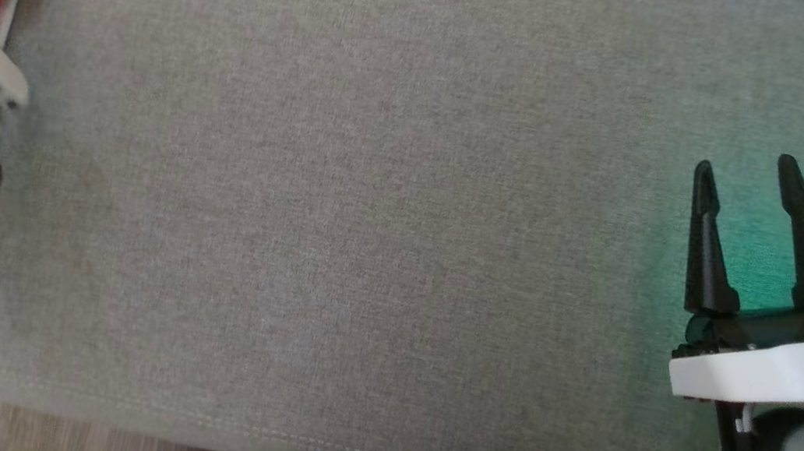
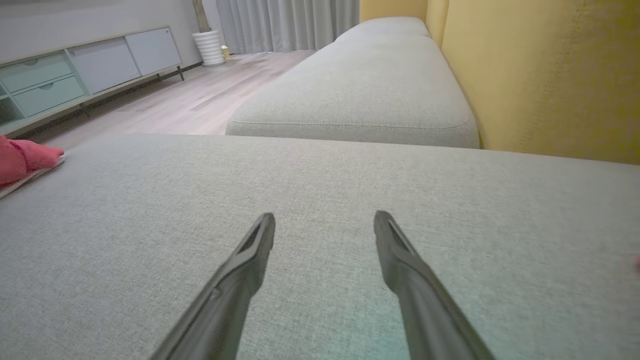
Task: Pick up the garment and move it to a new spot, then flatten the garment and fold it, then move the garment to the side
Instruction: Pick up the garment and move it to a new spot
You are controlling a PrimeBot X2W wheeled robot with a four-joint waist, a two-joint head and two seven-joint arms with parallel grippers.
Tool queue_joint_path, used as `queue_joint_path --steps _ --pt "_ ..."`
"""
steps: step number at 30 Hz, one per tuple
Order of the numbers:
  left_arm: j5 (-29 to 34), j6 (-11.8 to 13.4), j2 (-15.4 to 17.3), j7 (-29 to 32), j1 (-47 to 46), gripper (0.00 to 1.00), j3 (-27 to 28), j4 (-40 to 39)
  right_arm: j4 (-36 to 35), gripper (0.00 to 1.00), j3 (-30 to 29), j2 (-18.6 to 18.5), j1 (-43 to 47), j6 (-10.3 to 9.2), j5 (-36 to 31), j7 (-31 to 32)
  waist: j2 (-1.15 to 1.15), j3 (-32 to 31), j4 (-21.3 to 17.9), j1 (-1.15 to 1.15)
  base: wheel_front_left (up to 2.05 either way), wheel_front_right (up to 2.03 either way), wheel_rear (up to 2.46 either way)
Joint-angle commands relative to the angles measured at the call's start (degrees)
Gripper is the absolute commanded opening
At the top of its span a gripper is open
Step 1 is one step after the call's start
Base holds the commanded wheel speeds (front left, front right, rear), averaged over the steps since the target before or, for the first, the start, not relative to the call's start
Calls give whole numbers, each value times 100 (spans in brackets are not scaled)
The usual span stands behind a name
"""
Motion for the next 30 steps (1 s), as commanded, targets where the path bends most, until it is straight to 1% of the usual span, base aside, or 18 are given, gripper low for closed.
queue_joint_path --steps 1,3,5,8,11,14,15,18,23,27,29,30 --pt "-11 46 450 -70 -27 0 219 -364 -180 100 113 22 -38 39 53 -70 0 -136 -34 -1 0 0 0" --pt "21 56 529 -73 182 0 395 -902 -121 100 71 33 -22 39 78 -145 0 -286 -74 -1 0 0 0" --pt "112 97 494 -74 507 0 543 -1516 -61 100 30 43 6 39 99 -220 0 -480 -113 -1 0 0 0" --pt "248 171 331 -75 1114 0 765 -2493 28 100 -24 53 88 39 145 -306 0 -817 -178 -1 0 0 0" --pt "390 184 193 -75 1737 0 937 -3389 123 100 -53 58 197 39 201 -371 0 -1180 -276 -1 0 0 0" --pt "534 220 -28 -76 2437 0 970 -4255 200 100 -107 61 357 39 305 -425 0 -1554 -384 -1 0 0 0" --pt "606 230 -180 -76 2916 0 908 -4733 252 100 -141 61 475 39 385 -456 0 -1795 -468 -1 0 0 0" --pt "671 261 -366 -55 3592 0 778 -5368 315 100 -152 62 661 39 500 -491 0 -2101 -613 -1 0 0 0" --pt "799 293 -668 300 4538 0 359 -6311 343 100 -143 62 928 39 608 -500 0 -2395 -828 -1 0 0 0" --pt "876 238 -914 567 4971 0 -114 -6760 332 100 -170 63 1037 39 640 -501 0 -2496 -1014 -1 0 0 0" --pt "908 170 -1005 628 4983 0 -365 -6807 313 100 -202 63 1065 39 681 -500 0 -2481 -1085 -1 0 0 0" --pt "908 170 -1005 628 4983 0 -365 -6807 313 100 -202 63 1065 39 681 -500 0 -2481 -1085 -1 0 0 0"
